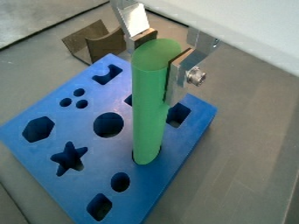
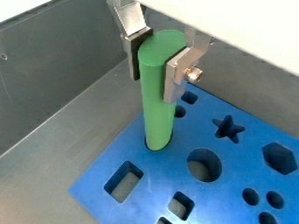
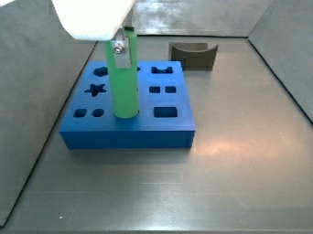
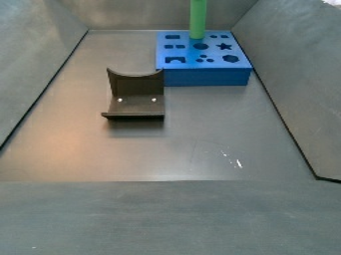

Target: Insert the oval object.

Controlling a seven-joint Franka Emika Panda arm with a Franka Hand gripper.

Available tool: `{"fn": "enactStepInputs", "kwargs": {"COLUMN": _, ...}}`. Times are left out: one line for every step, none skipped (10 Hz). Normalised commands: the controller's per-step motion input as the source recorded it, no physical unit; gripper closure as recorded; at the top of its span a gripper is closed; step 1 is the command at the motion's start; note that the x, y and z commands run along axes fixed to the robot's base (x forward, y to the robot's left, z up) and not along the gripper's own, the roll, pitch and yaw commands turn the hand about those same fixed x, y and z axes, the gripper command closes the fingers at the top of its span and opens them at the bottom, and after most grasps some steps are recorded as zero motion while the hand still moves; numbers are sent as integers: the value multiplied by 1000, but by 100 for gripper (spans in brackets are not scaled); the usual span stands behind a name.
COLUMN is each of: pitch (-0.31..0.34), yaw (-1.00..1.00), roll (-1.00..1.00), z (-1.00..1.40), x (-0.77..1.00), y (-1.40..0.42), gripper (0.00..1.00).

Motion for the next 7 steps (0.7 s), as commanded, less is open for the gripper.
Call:
{"fn": "enactStepInputs", "kwargs": {"pitch": -81, "yaw": -83, "roll": -114, "z": -283, "x": 0, "y": 0, "gripper": 100}}
{"fn": "enactStepInputs", "kwargs": {"pitch": -119, "yaw": -117, "roll": -109, "z": -369, "x": 0, "y": 0, "gripper": 100}}
{"fn": "enactStepInputs", "kwargs": {"pitch": -133, "yaw": -94, "roll": -121, "z": -411, "x": 0, "y": 0, "gripper": 100}}
{"fn": "enactStepInputs", "kwargs": {"pitch": -127, "yaw": -71, "roll": -141, "z": -394, "x": 0, "y": 0, "gripper": 100}}
{"fn": "enactStepInputs", "kwargs": {"pitch": -134, "yaw": -83, "roll": -140, "z": -374, "x": 0, "y": 0, "gripper": 100}}
{"fn": "enactStepInputs", "kwargs": {"pitch": -174, "yaw": -123, "roll": -141, "z": -334, "x": -31, "y": 0, "gripper": 100}}
{"fn": "enactStepInputs", "kwargs": {"pitch": -154, "yaw": -114, "roll": -114, "z": -326, "x": 0, "y": 0, "gripper": 100}}
